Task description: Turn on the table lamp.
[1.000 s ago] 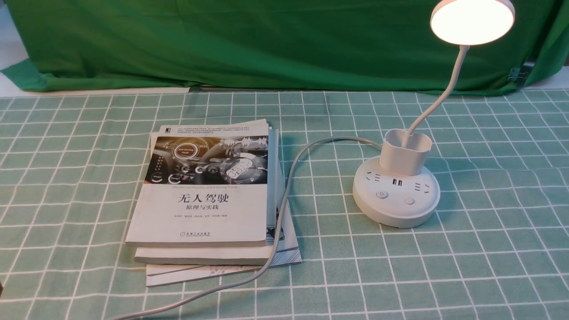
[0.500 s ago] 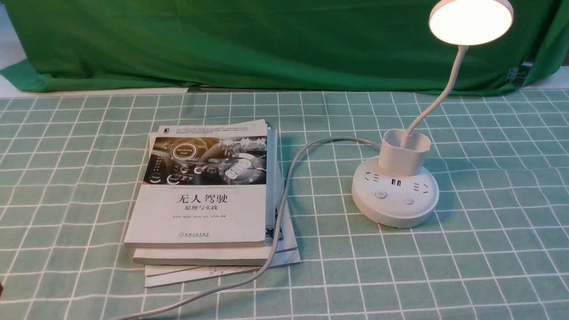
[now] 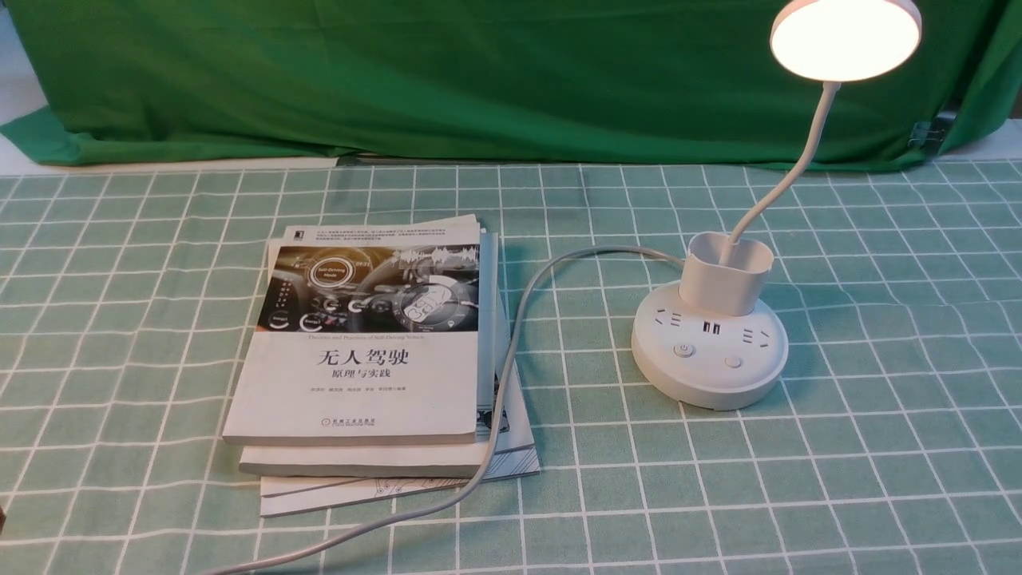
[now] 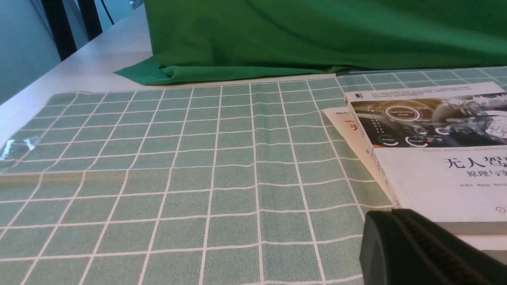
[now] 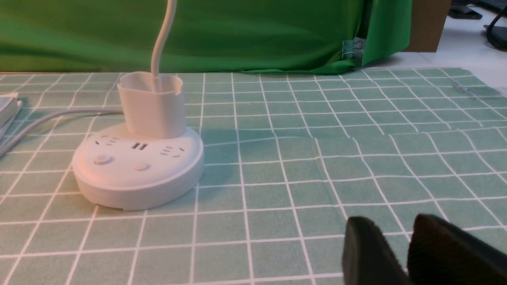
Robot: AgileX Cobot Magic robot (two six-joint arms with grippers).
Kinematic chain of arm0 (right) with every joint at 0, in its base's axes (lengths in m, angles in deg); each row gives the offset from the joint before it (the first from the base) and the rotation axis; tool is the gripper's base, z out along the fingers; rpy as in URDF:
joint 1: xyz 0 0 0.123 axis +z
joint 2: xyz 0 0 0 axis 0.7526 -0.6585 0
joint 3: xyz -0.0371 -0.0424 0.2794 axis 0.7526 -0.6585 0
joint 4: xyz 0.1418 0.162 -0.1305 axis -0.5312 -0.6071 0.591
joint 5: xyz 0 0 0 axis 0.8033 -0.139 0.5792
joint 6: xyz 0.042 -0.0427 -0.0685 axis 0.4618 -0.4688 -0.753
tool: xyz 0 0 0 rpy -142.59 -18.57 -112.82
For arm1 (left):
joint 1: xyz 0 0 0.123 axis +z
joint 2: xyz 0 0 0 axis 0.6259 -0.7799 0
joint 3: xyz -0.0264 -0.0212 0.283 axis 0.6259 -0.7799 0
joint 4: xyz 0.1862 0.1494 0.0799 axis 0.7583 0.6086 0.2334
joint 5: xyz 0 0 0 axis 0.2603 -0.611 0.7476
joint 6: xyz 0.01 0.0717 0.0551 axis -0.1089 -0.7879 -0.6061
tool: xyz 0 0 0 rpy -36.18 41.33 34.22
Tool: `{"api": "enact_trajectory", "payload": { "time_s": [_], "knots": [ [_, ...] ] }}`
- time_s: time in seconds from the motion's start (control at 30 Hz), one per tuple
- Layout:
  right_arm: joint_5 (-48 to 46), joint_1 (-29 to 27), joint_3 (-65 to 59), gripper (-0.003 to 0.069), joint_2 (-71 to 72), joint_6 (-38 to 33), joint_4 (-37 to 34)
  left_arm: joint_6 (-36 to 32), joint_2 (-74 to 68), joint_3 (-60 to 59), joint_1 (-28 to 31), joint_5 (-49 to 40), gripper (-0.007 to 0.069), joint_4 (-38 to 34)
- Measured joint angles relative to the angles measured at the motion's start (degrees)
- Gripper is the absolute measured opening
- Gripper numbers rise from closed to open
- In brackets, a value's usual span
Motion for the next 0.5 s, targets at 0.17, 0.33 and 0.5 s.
{"api": "enact_trajectory", "payload": {
  "time_s": [0.17, 0.33, 0.5],
  "knots": [
    [0.0, 0.0, 0.0, 0.0237, 0.0, 0.0, 0.0, 0.0, 0.0, 0.0, 0.0, 0.0, 0.0021, -0.33],
    [0.0, 0.0, 0.0, 0.0237, 0.0, 0.0, 0.0, 0.0, 0.0, 0.0, 0.0, 0.0, 0.0021, -0.33],
    [0.0, 0.0, 0.0, 0.0237, 0.0, 0.0, 0.0, 0.0, 0.0, 0.0, 0.0, 0.0, 0.0021, -0.33]
  ]
}}
